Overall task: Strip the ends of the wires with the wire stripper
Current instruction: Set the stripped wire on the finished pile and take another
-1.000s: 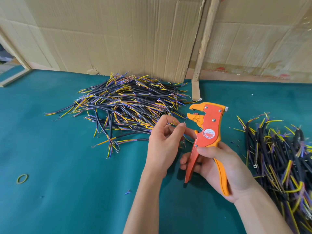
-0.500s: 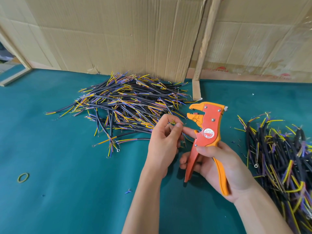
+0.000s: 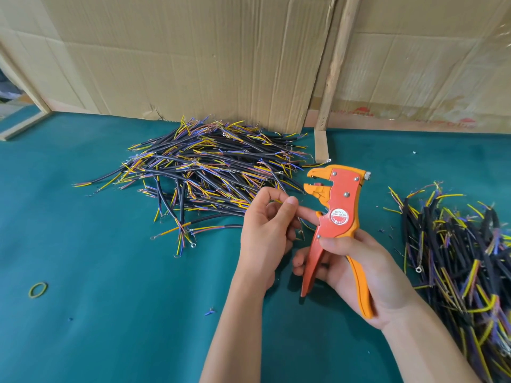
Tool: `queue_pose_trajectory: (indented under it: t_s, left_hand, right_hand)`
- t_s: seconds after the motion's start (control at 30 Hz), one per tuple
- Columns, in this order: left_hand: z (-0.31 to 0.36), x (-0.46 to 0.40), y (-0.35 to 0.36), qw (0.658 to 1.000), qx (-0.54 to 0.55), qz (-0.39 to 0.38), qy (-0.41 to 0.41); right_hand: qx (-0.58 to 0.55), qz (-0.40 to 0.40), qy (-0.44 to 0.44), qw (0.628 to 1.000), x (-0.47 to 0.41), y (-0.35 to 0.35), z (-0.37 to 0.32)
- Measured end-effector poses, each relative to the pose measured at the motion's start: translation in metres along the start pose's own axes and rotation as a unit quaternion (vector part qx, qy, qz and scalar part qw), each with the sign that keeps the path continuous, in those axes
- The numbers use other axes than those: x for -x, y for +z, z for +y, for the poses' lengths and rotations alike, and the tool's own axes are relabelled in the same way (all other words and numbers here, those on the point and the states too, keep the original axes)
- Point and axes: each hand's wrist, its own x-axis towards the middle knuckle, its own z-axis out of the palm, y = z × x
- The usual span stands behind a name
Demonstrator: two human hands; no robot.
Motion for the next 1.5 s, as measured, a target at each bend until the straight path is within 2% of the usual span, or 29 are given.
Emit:
queue_pose_trajectory:
  t_s: [0.43,0.83,1.1,1.17,1.37,1.5]
  left_hand:
    - [-0.002,-0.002,0.004,0.998,0.041,0.034,-0.035]
    - [0.001,0.001,-0.002,0.997,-0.066,-0.051,0.000]
    - [0.003,0.001,-0.007,0.994,-0.099,-0.049,0.025]
    - [0.003,0.001,-0.007,0.992,-0.114,-0.034,0.043]
    - [0.003,-0.004,-0.015,0.973,-0.174,0.080,0.127]
    - [0.002,-0.002,-0.014,0.958,-0.222,0.098,0.153]
  right_hand:
    - [0.020,0.007,-0.002,1.000,0.000,0.000,0.001]
    - [0.001,0.051,-0.014,0.999,0.000,-0.005,-0.004]
    - [0.005,0.035,-0.013,0.999,0.000,-0.008,-0.004]
    - [0.019,0.024,-0.009,1.000,0.001,-0.011,-0.006]
    - [-0.013,0.047,0.037,0.998,0.006,-0.023,-0.010]
    - [0.006,0.023,0.097,0.995,0.005,-0.021,-0.007]
